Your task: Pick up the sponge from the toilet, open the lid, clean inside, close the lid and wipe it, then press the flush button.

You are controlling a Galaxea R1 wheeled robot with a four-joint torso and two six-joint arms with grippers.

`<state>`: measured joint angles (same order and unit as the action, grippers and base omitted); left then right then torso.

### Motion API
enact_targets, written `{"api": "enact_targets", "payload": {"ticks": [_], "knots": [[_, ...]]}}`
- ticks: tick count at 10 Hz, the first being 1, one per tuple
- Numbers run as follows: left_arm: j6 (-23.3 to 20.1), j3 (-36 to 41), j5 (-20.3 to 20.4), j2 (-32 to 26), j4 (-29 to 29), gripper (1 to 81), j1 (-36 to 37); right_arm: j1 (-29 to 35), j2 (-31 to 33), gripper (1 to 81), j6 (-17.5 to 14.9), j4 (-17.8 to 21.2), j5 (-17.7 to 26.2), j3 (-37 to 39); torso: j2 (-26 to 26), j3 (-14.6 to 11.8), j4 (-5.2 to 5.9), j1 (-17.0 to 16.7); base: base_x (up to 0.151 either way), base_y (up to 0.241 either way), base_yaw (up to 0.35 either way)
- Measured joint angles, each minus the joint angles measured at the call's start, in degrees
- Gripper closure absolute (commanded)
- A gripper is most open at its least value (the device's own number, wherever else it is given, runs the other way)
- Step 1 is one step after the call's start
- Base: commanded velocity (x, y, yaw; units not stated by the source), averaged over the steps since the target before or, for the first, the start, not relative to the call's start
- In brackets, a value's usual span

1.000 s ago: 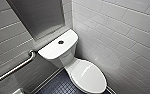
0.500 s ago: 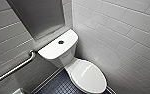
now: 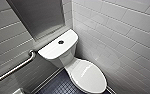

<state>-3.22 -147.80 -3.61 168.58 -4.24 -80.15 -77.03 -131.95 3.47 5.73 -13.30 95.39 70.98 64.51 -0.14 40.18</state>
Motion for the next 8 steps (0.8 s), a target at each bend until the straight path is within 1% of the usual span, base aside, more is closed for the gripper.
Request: {"api": "enact_targets", "payload": {"ticks": [1,3,5,7,8], "knots": [[0.0,0.0,0.0,0.1,0.0,1.0,-0.1,3.6,2.1,81.1,0.6,0.0,-0.4,-3.0,0.0,0.0,0.00,0.0,0.000,0.000,0.000],[0.0,0.0,0.0,0.7,0.0,1.0,-0.4,8.6,5.2,81.1,1.6,0.0,0.0,-7.5,0.3,0.0,0.00,0.2,0.000,0.000,0.000],[0.0,0.1,-0.2,0.8,0.0,1.0,-1.0,13.9,5.0,81.1,2.1,0.0,3.1,-9.9,3.1,0.0,0.00,1.8,0.000,0.000,0.000],[0.0,0.1,0.0,1.0,0.0,1.0,-0.7,19.4,5.6,81.1,2.4,0.2,6.4,-10.3,7.2,0.0,0.00,4.3,0.000,0.000,0.000],[0.0,0.1,0.1,0.9,0.0,1.0,-0.6,21.4,5.9,81.1,2.6,0.5,7.6,-10.5,7.8,0.1,0.00,4.5,0.000,0.000,0.000]]}}
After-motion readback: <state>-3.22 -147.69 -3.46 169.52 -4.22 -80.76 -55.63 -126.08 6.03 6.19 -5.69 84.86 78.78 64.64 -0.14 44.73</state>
